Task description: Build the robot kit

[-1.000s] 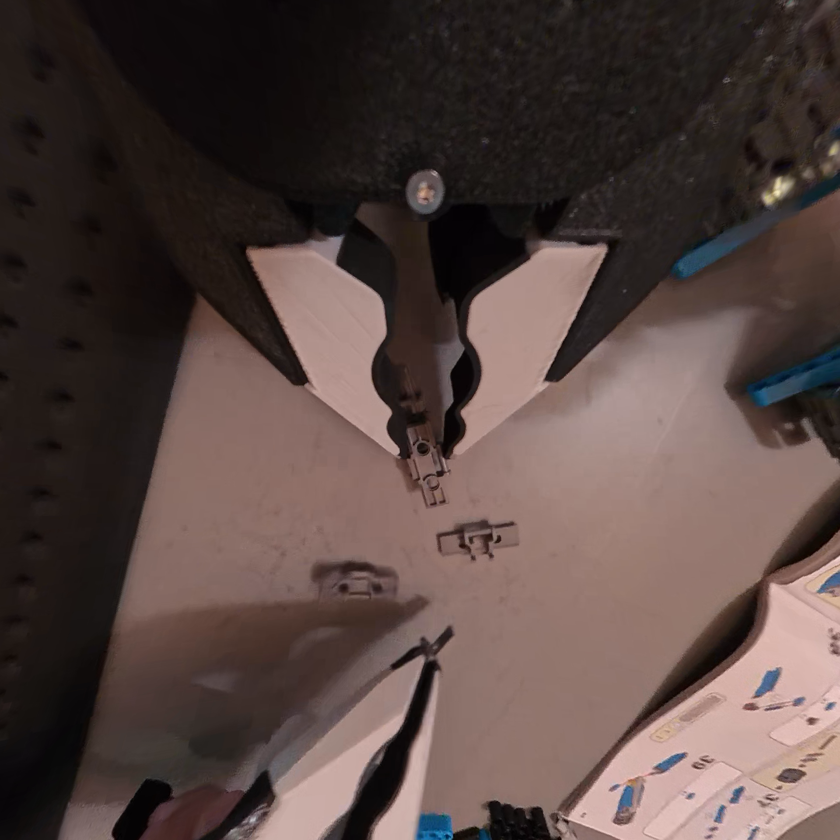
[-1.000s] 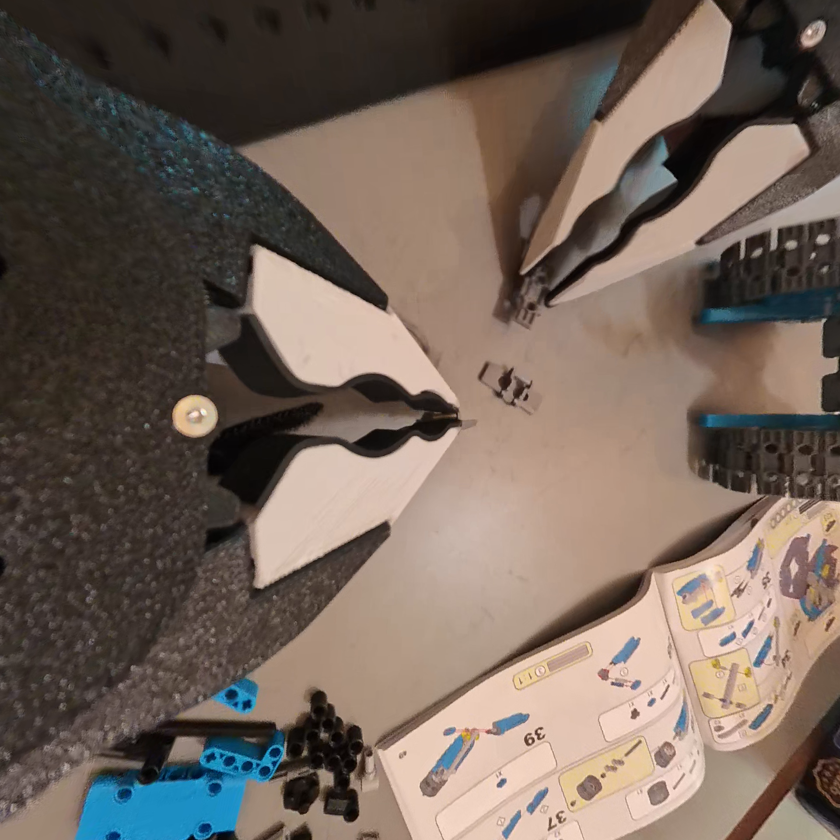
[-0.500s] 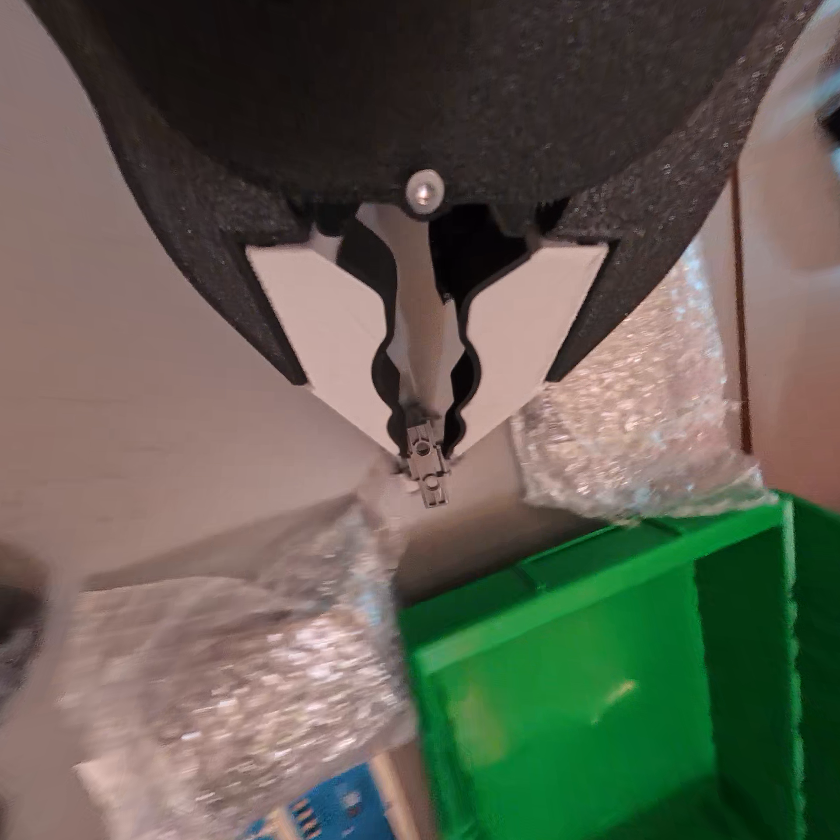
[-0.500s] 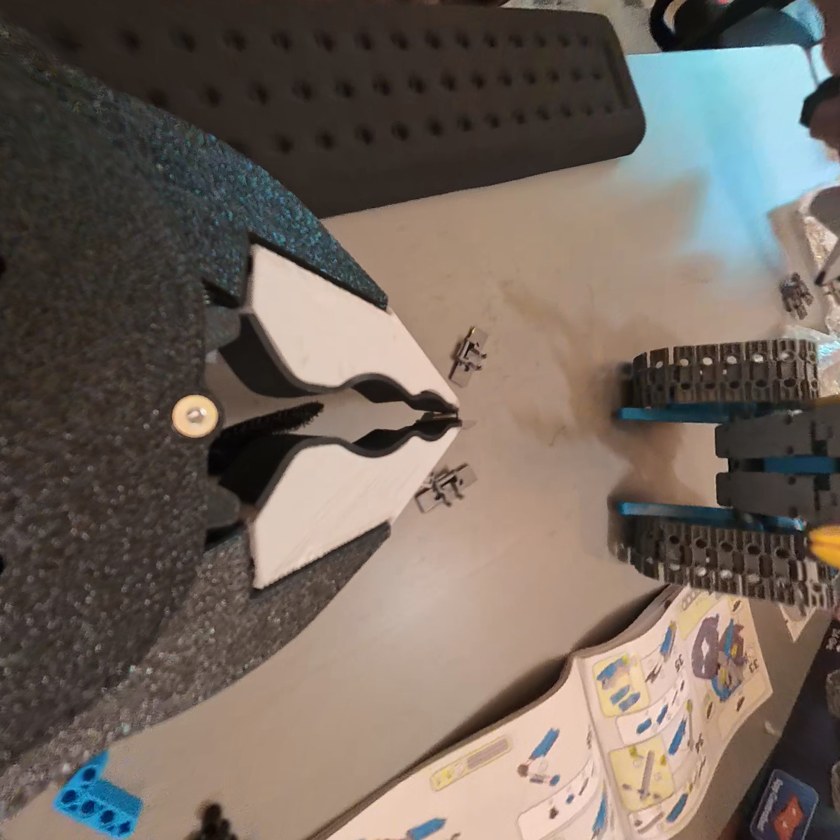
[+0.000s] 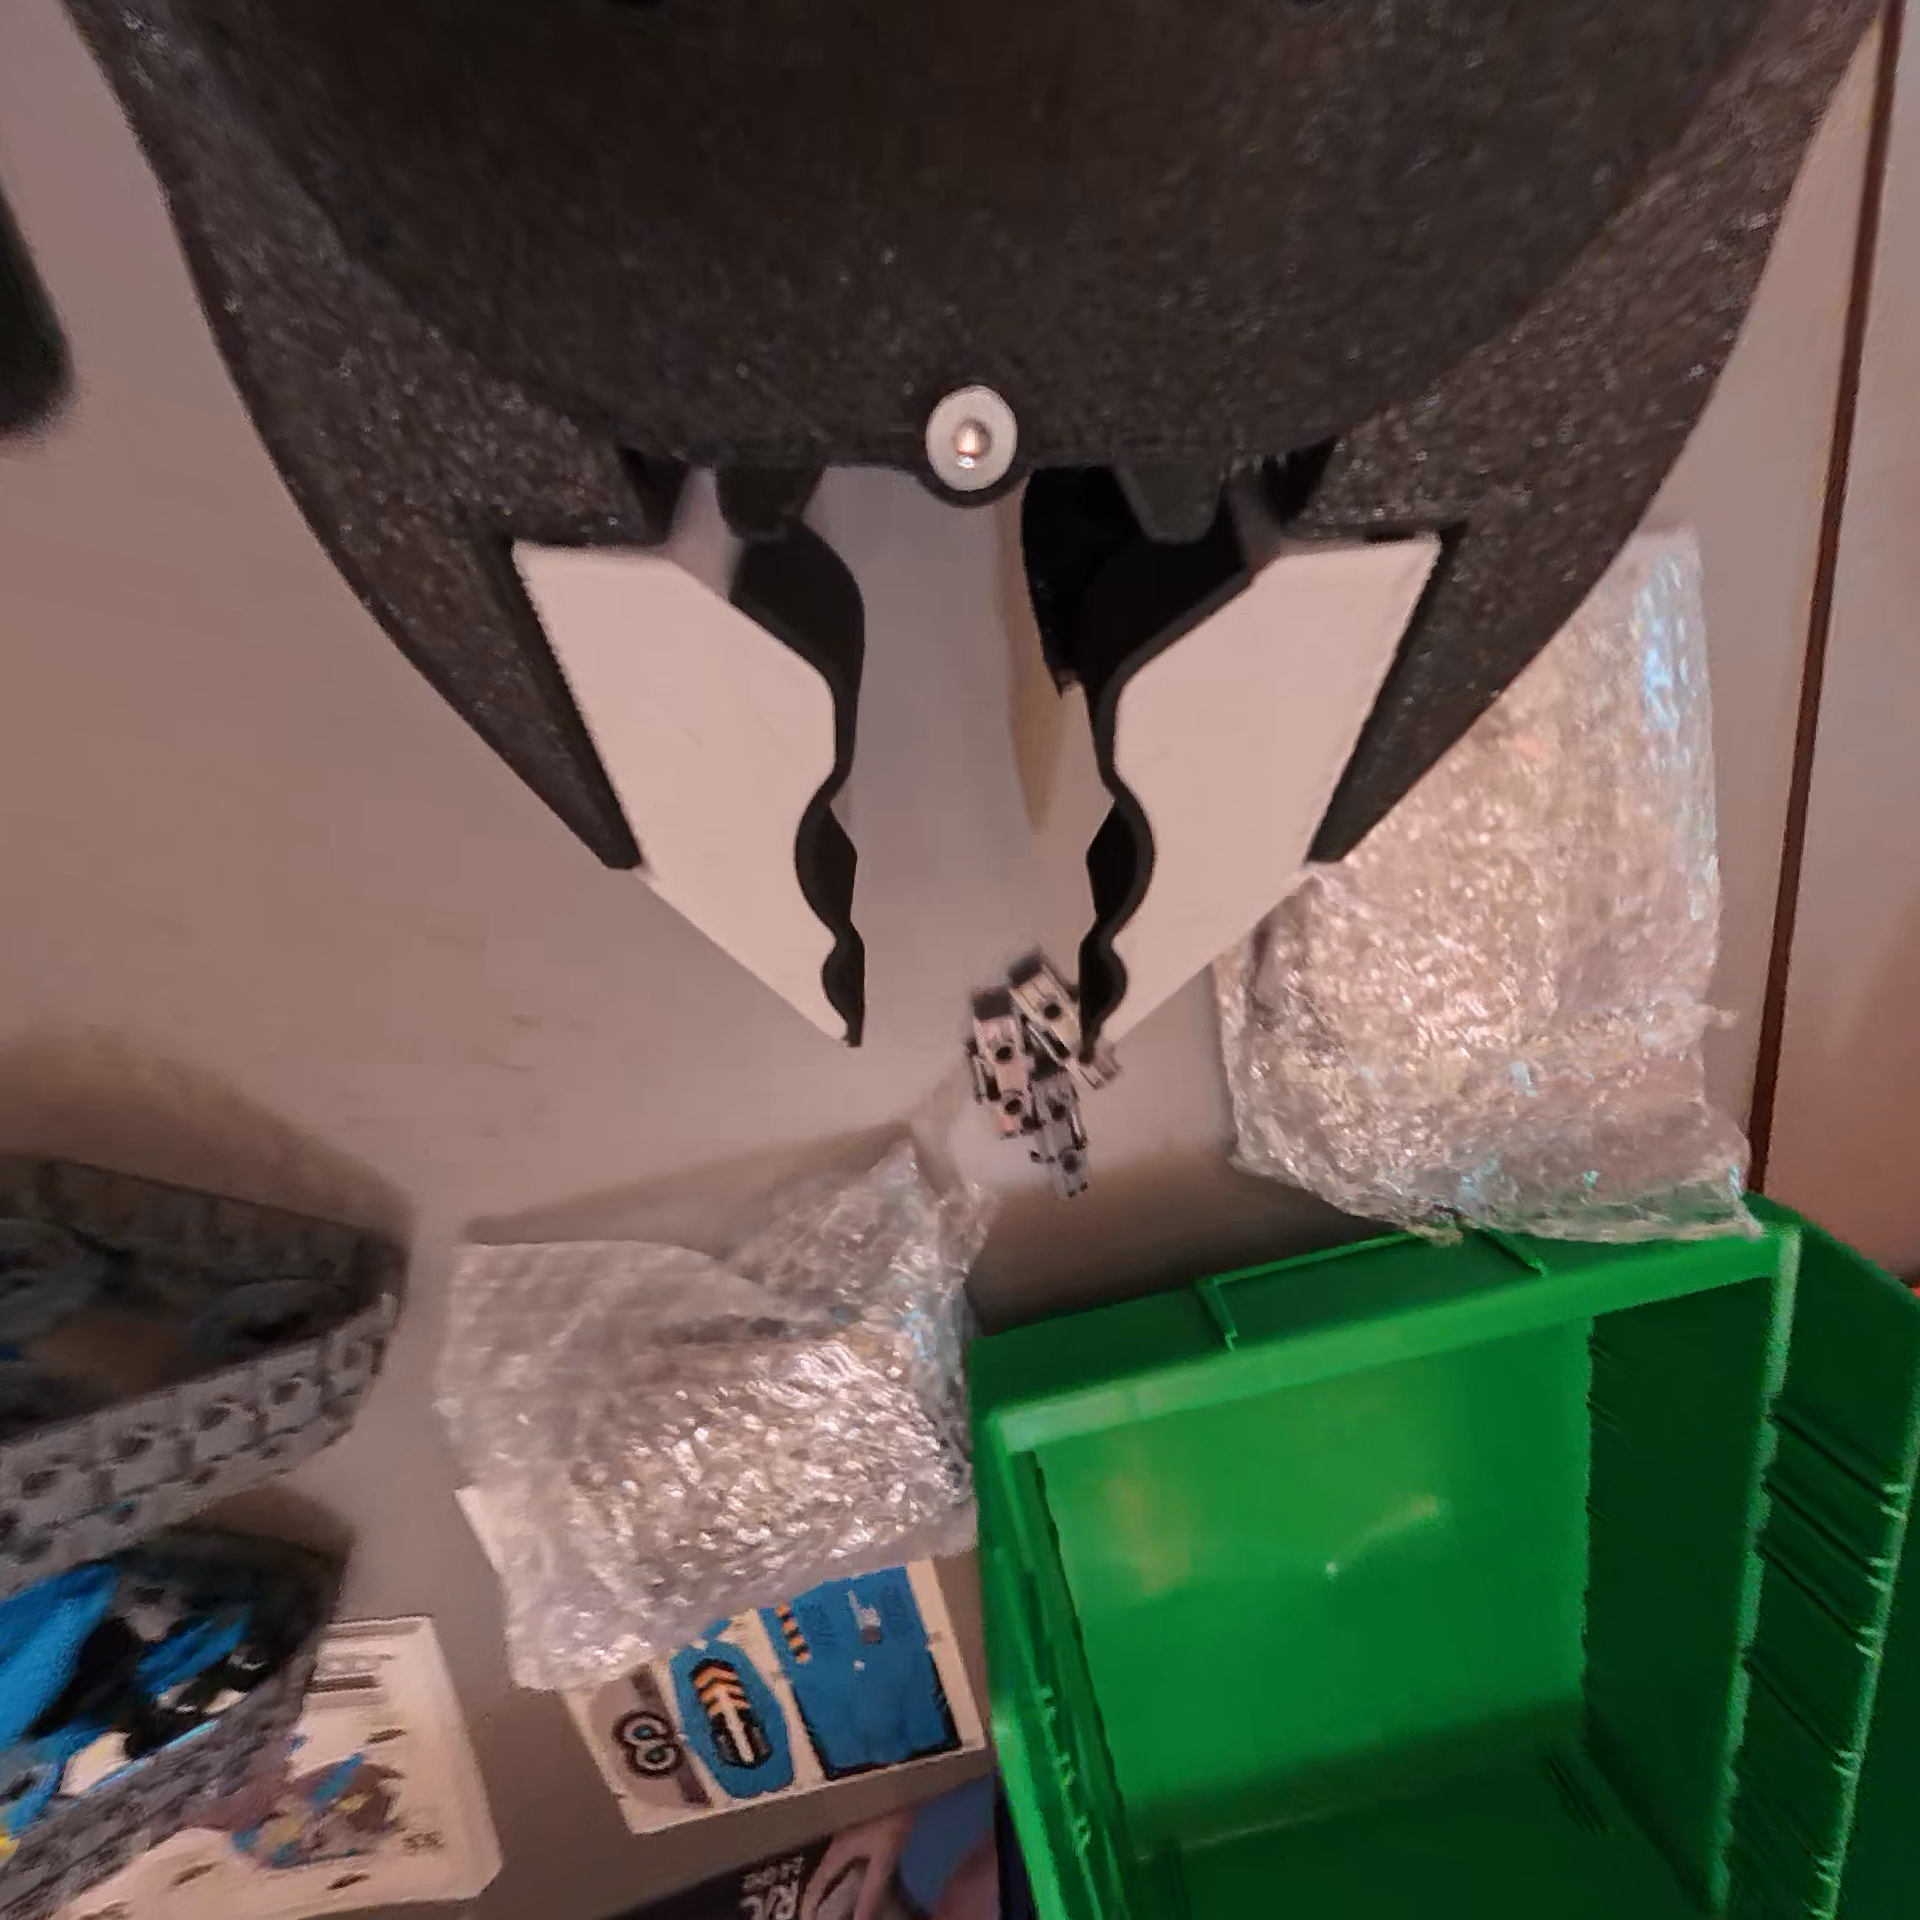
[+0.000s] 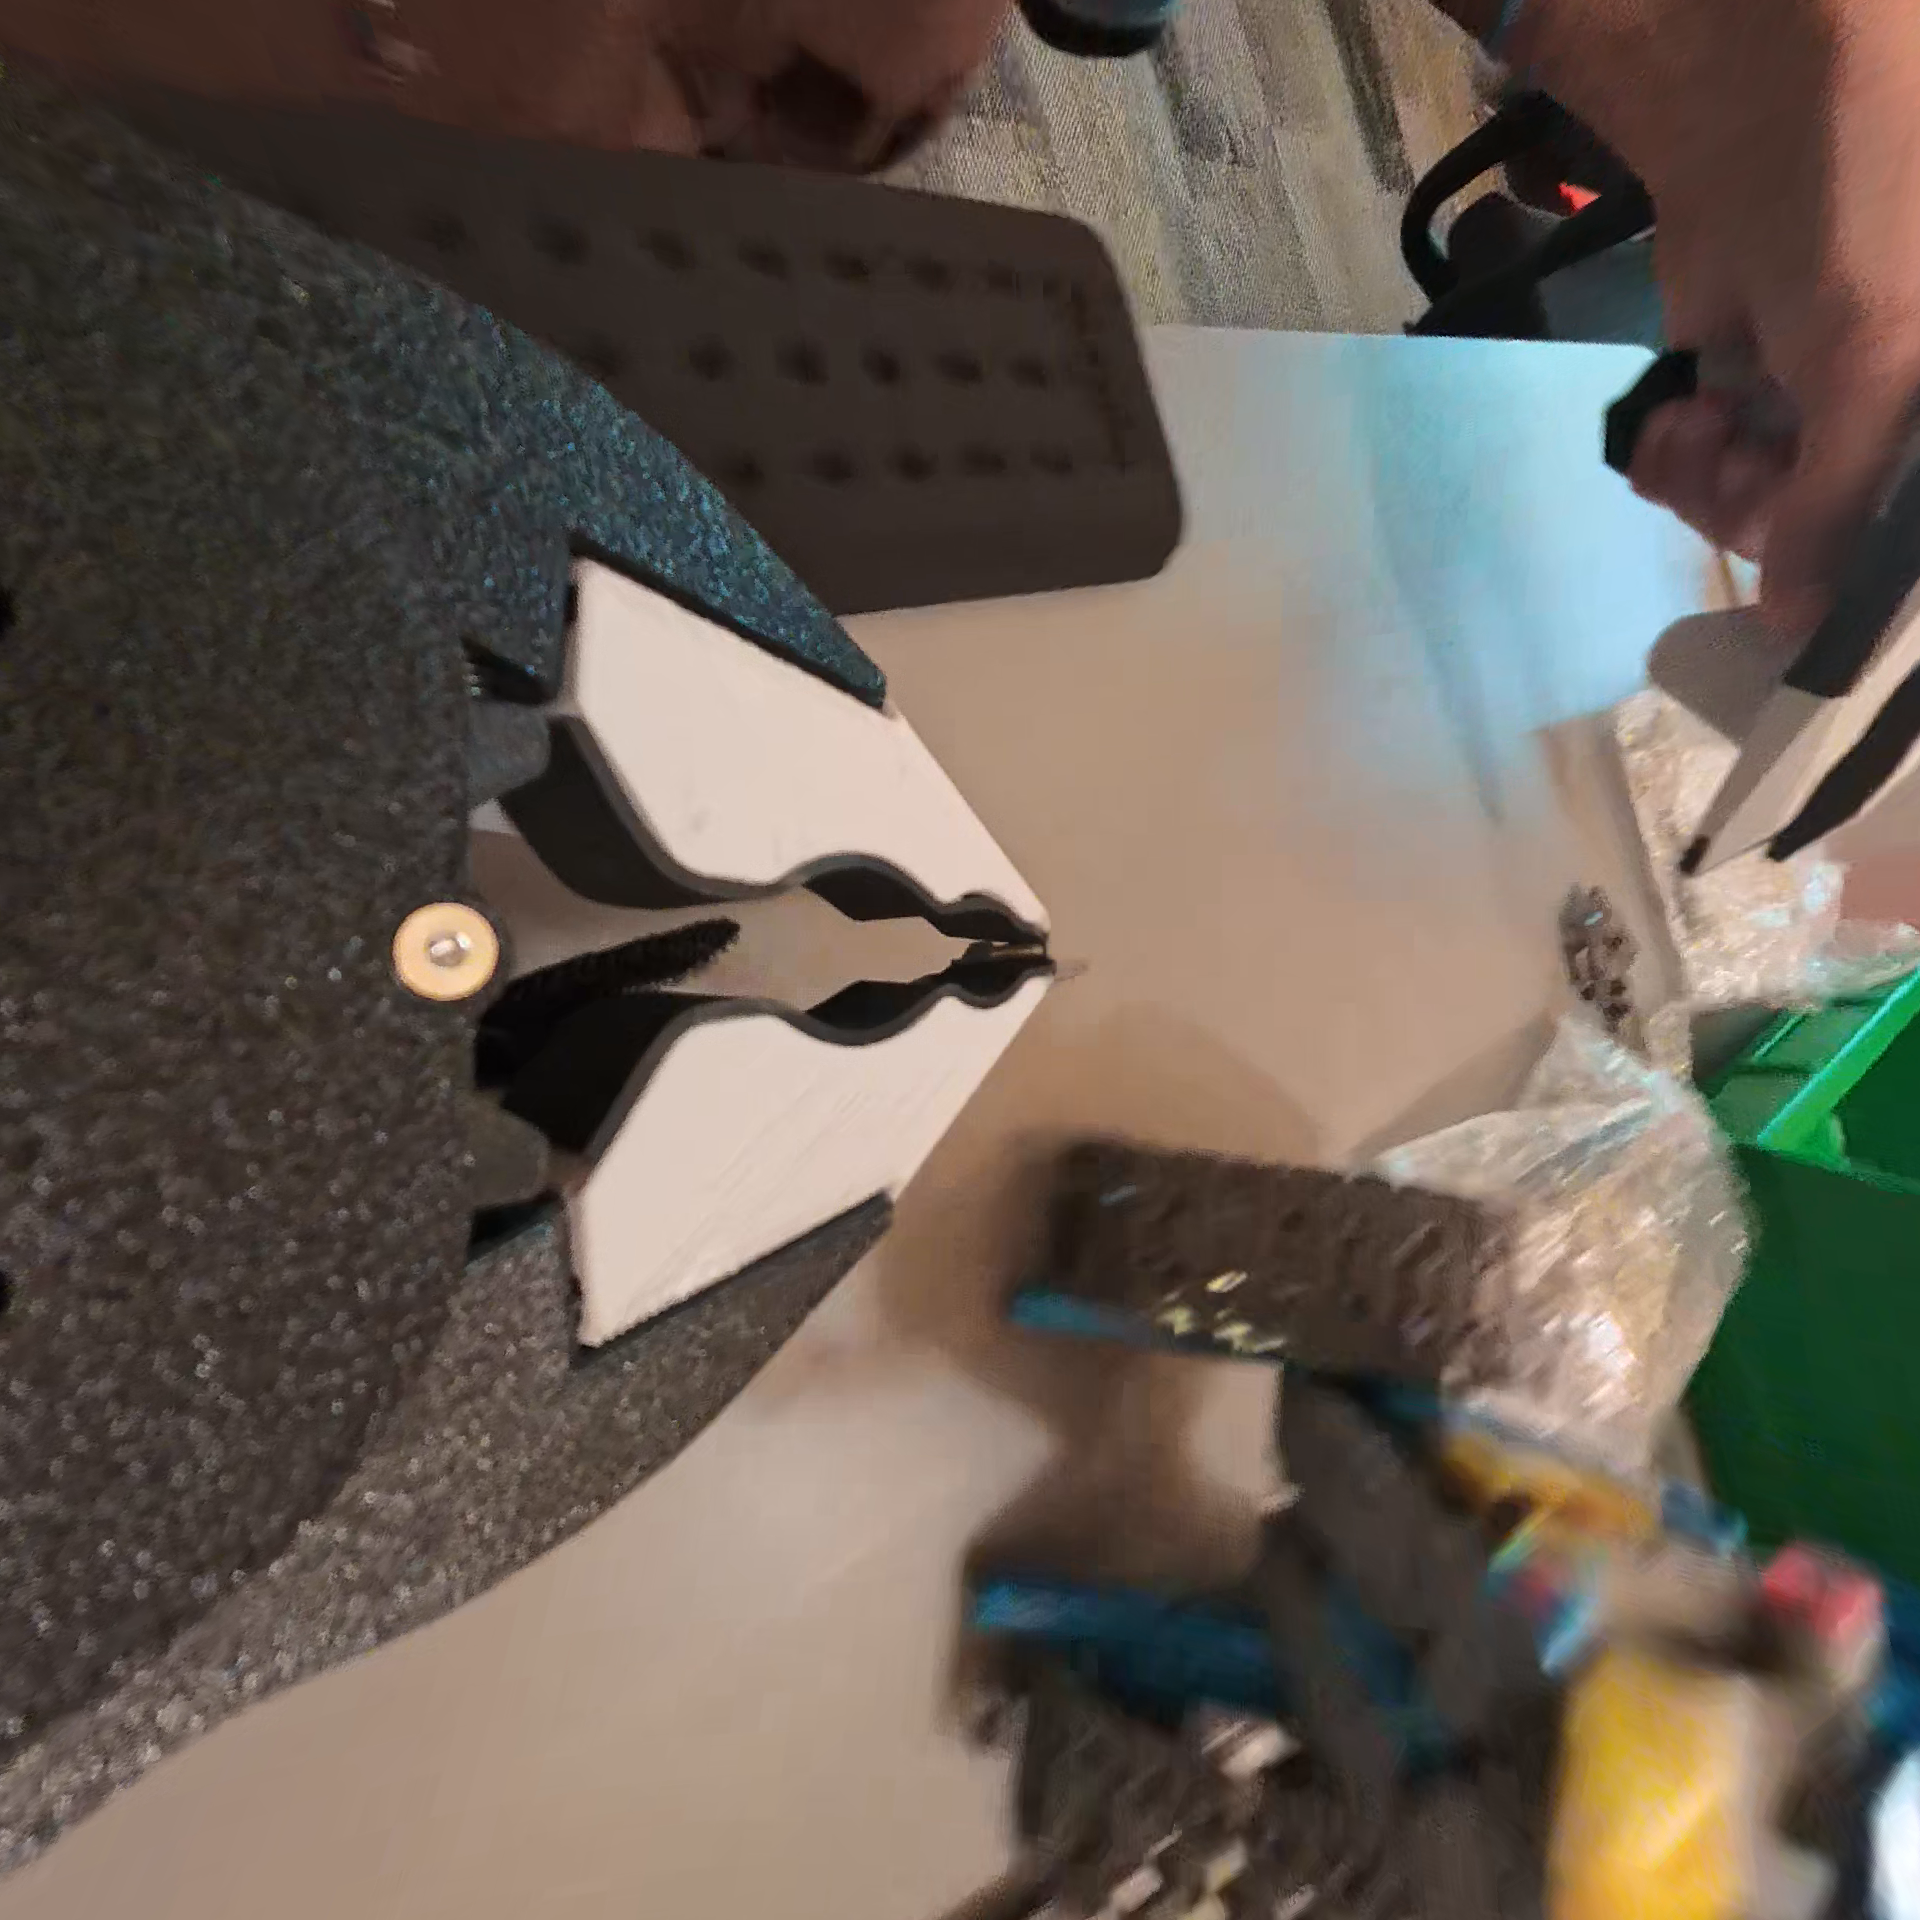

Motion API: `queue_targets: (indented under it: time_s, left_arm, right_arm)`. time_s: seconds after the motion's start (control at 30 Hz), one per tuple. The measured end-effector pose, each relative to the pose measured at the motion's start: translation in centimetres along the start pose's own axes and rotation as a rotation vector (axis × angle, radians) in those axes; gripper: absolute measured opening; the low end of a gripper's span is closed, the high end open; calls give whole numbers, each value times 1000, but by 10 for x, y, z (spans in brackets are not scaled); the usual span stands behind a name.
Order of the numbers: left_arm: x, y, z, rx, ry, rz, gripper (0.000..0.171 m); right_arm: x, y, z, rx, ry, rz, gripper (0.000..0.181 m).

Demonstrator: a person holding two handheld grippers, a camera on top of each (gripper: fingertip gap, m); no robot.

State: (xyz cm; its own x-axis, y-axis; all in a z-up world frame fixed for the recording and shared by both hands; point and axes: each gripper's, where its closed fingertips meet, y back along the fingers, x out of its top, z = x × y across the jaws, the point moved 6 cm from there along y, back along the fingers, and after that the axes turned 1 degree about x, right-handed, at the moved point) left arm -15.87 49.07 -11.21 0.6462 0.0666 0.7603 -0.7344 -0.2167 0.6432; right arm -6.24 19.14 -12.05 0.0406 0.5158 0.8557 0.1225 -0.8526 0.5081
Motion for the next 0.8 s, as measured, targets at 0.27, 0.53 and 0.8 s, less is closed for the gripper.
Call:
queue_targets:
  time_s: [0.27,0.53,0.8]
  left_arm:
    - [-45,34,6,32,149,-11,31]
    - [-73,46,14,18,181,-3,30]
    - [-57,37,40,-78,44,44,30]
  right_arm:
    - [94,-186,-44,-44,114,-39,3]
    - [110,-246,-6,148,-209,-74,26]
    - [68,-83,-56,102,75,-5,29]
